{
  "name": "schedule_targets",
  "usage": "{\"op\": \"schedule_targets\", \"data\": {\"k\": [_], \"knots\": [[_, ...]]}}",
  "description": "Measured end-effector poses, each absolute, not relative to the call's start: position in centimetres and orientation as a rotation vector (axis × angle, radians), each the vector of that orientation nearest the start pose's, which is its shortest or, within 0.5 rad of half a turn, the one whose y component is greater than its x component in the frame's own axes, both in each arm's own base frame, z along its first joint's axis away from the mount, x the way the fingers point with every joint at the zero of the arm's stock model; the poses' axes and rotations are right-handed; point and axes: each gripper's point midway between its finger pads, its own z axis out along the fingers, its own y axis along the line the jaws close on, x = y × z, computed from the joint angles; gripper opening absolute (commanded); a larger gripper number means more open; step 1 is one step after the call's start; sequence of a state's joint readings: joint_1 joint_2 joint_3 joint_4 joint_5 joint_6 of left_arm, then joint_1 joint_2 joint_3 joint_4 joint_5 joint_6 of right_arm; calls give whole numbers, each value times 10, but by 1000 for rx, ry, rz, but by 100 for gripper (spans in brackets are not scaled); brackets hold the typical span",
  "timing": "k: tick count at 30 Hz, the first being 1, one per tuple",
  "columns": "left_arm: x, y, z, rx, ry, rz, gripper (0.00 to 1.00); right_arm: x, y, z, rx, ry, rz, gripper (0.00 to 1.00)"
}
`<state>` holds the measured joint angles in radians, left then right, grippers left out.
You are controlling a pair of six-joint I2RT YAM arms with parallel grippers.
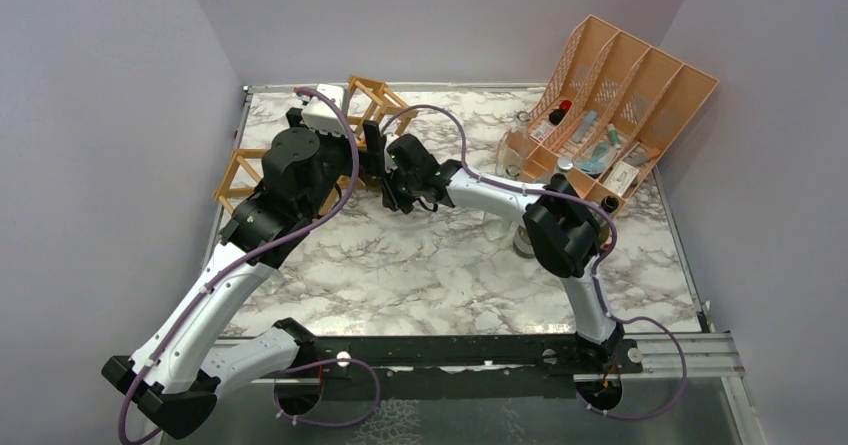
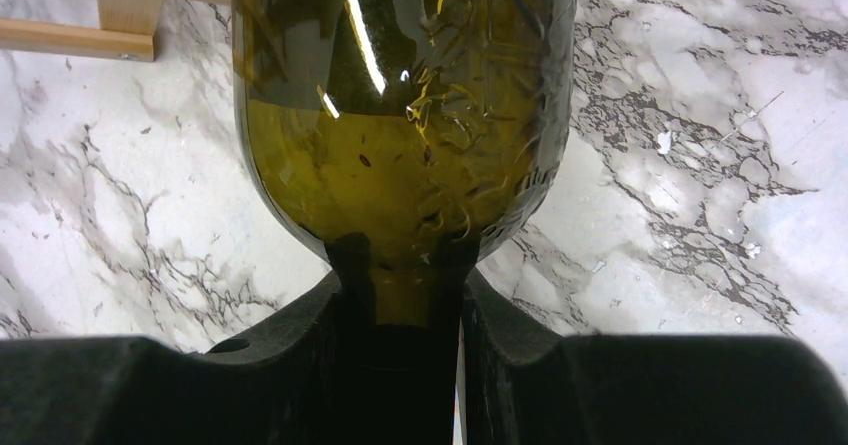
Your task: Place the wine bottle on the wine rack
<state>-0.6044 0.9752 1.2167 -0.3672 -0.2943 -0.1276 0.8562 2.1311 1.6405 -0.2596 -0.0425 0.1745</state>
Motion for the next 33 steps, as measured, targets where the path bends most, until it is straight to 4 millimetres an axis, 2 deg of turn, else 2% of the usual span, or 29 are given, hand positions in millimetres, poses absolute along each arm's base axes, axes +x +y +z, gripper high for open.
{"op": "schedule_targets", "data": {"k": [7, 15, 22, 24, 28, 33], "knots": [[298, -150, 376, 182, 1695, -300, 99, 362, 434, 69, -768, 2262, 537, 34], [296, -149, 375, 183, 1702, -298, 99, 369, 439, 66, -717, 2254, 518, 25], [294, -148, 377, 180, 1698, -301, 99, 376, 433, 67, -604, 2277, 489, 25], [294, -147, 377, 180, 1697, -302, 99, 381, 429, 67, -572, 2282, 479, 32], [294, -147, 377, 180, 1697, -302, 99, 391, 421, 67, -542, 2279, 467, 58], [294, -147, 377, 180, 1698, -301, 99, 403, 423, 81, -534, 2222, 484, 74]]}}
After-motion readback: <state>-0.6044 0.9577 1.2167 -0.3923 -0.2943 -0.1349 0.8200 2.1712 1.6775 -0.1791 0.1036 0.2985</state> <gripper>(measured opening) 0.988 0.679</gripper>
